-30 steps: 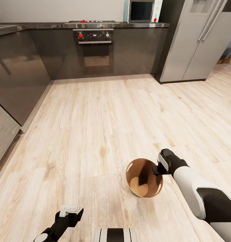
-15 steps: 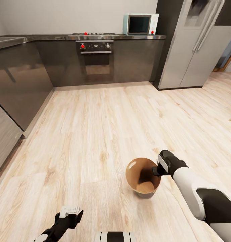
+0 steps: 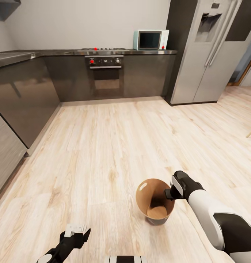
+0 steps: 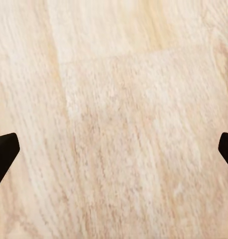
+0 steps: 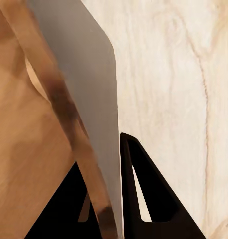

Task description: Put the three can of soda from the living room inside the tash can in the kitchen.

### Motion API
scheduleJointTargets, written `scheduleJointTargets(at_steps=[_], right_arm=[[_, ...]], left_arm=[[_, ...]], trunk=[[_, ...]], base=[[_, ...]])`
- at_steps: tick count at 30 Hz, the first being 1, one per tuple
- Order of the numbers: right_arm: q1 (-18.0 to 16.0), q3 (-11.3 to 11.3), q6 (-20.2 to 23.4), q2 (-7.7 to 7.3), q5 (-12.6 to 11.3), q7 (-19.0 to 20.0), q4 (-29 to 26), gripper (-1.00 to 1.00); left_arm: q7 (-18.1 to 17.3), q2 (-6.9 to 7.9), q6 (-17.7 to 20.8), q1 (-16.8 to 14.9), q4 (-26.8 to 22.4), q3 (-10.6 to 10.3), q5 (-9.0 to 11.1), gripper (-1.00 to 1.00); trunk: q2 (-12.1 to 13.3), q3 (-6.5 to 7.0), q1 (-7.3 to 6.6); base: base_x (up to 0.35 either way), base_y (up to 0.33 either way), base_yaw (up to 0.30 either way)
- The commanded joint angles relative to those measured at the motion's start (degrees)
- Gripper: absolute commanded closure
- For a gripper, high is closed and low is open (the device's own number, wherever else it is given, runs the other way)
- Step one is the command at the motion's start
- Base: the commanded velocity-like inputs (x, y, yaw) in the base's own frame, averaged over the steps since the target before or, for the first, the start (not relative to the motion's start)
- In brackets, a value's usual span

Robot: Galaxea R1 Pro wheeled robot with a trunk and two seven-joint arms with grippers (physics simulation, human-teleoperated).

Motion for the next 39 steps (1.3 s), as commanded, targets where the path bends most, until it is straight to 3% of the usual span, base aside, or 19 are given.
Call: scheduleJointTargets(at_steps=[1,21,29,39], right_arm=[[0.0,-0.2,0.0,0.02,-0.8,0.4,0.0,1.00],[1.0,-0.3,-0.1,0.08,-0.9,0.5,-0.2,1.00],[2.7,-0.1,-3.9,0.11,-0.9,0.5,-0.3,1.00],[3.5,-0.4,-4.6,0.10,-0.9,0.5,-0.3,1.00]], left_arm=[[0.0,0.00,0.0,0.0,0.0,0.0,0.0,-1.00],[0.0,0.00,0.0,0.0,0.0,0.0,0.0,-1.00],[0.0,0.00,0.0,0.0,0.0,0.0,-0.1,-1.00],[0.0,0.00,0.0,0.0,0.0,0.0,-0.2,-1.00]], trunk=[[0.0,0.23,-0.03],[0.3,4.66,-0.54],[0.4,6.43,-0.75],[0.5,8.65,-1.01]], base=[[0.000,0.000,0.000],[0.000,0.000,0.000],[0.000,0.000,0.000],[0.000,0.000,0.000]])
